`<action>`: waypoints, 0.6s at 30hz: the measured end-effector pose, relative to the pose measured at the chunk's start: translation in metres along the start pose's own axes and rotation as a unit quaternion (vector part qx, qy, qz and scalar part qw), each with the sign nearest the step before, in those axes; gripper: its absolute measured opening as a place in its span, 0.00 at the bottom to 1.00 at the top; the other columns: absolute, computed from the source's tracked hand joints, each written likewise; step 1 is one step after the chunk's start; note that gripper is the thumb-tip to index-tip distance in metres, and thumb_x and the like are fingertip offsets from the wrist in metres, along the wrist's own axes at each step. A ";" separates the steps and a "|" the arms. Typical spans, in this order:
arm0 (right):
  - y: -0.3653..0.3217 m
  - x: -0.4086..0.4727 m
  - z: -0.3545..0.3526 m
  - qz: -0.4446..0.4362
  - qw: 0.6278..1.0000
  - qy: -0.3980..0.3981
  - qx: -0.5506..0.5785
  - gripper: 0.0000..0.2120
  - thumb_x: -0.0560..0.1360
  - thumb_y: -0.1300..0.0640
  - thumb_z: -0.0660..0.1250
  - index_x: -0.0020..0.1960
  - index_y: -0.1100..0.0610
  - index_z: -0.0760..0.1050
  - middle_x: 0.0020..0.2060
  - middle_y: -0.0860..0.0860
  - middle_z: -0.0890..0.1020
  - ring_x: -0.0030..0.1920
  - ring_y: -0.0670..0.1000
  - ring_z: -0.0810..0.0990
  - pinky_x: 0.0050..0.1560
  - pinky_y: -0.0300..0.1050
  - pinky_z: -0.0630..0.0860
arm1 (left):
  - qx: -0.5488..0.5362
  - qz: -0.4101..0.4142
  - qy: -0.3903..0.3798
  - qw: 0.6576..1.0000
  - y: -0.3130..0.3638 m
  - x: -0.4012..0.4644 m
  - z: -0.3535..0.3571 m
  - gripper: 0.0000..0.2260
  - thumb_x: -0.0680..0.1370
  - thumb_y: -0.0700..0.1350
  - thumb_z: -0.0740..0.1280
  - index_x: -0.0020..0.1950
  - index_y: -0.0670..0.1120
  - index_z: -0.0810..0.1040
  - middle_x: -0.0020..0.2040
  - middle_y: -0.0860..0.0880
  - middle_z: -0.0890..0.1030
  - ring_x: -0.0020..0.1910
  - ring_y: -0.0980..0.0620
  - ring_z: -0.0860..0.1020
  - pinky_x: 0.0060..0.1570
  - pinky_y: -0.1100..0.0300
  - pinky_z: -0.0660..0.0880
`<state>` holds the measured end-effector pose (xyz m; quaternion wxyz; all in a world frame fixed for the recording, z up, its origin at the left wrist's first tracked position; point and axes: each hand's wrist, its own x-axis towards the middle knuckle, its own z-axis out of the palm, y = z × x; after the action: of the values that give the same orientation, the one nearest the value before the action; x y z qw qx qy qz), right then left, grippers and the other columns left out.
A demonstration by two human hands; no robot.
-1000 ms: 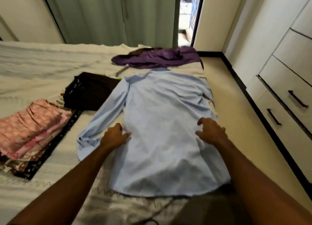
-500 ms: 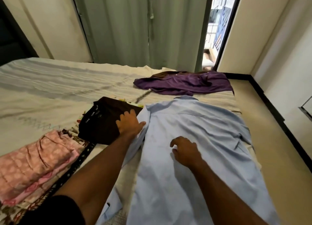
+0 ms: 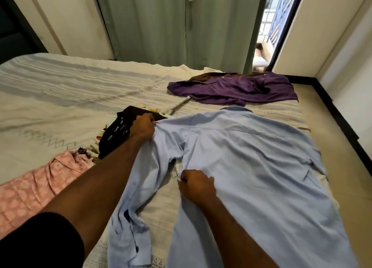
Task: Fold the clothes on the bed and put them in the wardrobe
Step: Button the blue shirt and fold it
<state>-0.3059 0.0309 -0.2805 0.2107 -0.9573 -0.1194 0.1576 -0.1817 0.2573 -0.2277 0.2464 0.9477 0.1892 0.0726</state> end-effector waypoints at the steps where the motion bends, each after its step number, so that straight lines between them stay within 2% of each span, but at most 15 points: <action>1: 0.001 0.000 -0.002 0.003 1.000 -0.010 0.009 0.05 0.79 0.48 0.63 0.52 0.47 0.76 0.55 0.48 0.80 0.58 0.54 0.77 0.64 0.56 0.66 | -0.018 0.011 0.022 1.000 -0.002 -0.005 0.001 0.05 0.80 0.44 0.68 0.53 0.43 0.79 0.53 0.38 0.80 0.53 0.36 0.78 0.51 0.47 0.76; 4: -0.001 -0.001 -0.005 -0.010 0.999 0.010 0.034 0.07 0.77 0.50 0.64 0.54 0.46 0.78 0.55 0.48 0.81 0.58 0.54 0.78 0.62 0.51 0.69 | -0.076 0.052 0.105 0.990 -0.012 -0.051 0.003 0.08 0.77 0.45 0.71 0.52 0.42 0.77 0.50 0.42 0.79 0.51 0.40 0.78 0.50 0.47 0.76; 7: -0.015 -0.001 0.000 -0.006 0.989 0.054 0.141 0.08 0.78 0.51 0.65 0.51 0.52 0.81 0.48 0.53 0.85 0.52 0.57 0.82 0.55 0.48 0.78 | -0.065 0.052 0.134 0.987 -0.041 -0.125 0.008 0.15 0.77 0.56 0.71 0.51 0.45 0.76 0.48 0.45 0.77 0.49 0.44 0.76 0.47 0.48 0.75; 10: -0.034 -0.002 0.016 0.032 0.988 -0.005 0.151 0.19 0.76 0.40 0.67 0.47 0.56 0.79 0.48 0.57 0.85 0.52 0.59 0.82 0.53 0.48 0.78 | -0.023 -0.040 0.113 0.993 -0.083 -0.183 0.007 0.23 0.73 0.63 0.73 0.54 0.46 0.76 0.50 0.44 0.78 0.52 0.41 0.77 0.48 0.46 0.76; 12: -0.049 -0.008 0.030 0.015 0.992 -0.040 0.117 0.21 0.74 0.40 0.69 0.53 0.57 0.81 0.54 0.57 0.84 0.57 0.58 0.82 0.57 0.47 0.76 | -0.006 -0.122 0.052 0.991 -0.114 -0.212 0.000 0.28 0.71 0.65 0.73 0.58 0.45 0.76 0.54 0.42 0.78 0.55 0.39 0.77 0.51 0.45 0.76; 14: -0.064 -0.018 0.040 -0.050 0.991 -0.071 0.101 0.19 0.77 0.49 0.70 0.64 0.57 0.79 0.63 0.56 0.81 0.64 0.57 0.78 0.62 0.45 0.71 | 0.000 -0.132 -0.008 0.991 -0.134 -0.231 -0.008 0.23 0.71 0.62 0.74 0.53 0.46 0.74 0.51 0.43 0.77 0.51 0.39 0.77 0.45 0.49 0.75; 16: -0.075 -0.030 0.047 -0.115 0.981 -0.107 0.118 0.25 0.76 0.53 0.72 0.72 0.54 0.72 0.69 0.54 0.76 0.68 0.56 0.74 0.66 0.43 0.68 | -0.002 -0.112 -0.051 0.992 -0.145 -0.238 -0.016 0.16 0.74 0.54 0.74 0.43 0.46 0.71 0.42 0.44 0.76 0.44 0.40 0.78 0.38 0.53 0.69; 18: -0.079 -0.041 0.053 -0.136 0.970 -0.134 0.148 0.32 0.74 0.52 0.74 0.75 0.50 0.68 0.67 0.54 0.77 0.66 0.54 0.75 0.63 0.44 0.72 | -0.013 -0.089 -0.069 0.994 -0.149 -0.232 -0.021 0.13 0.77 0.45 0.71 0.38 0.44 0.70 0.37 0.43 0.75 0.41 0.40 0.79 0.36 0.54 0.66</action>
<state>-0.3752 0.1081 -0.2808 0.3516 -0.8605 -0.2506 0.2706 -0.4474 0.2959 -0.2934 0.2770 0.9266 0.2540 -0.0127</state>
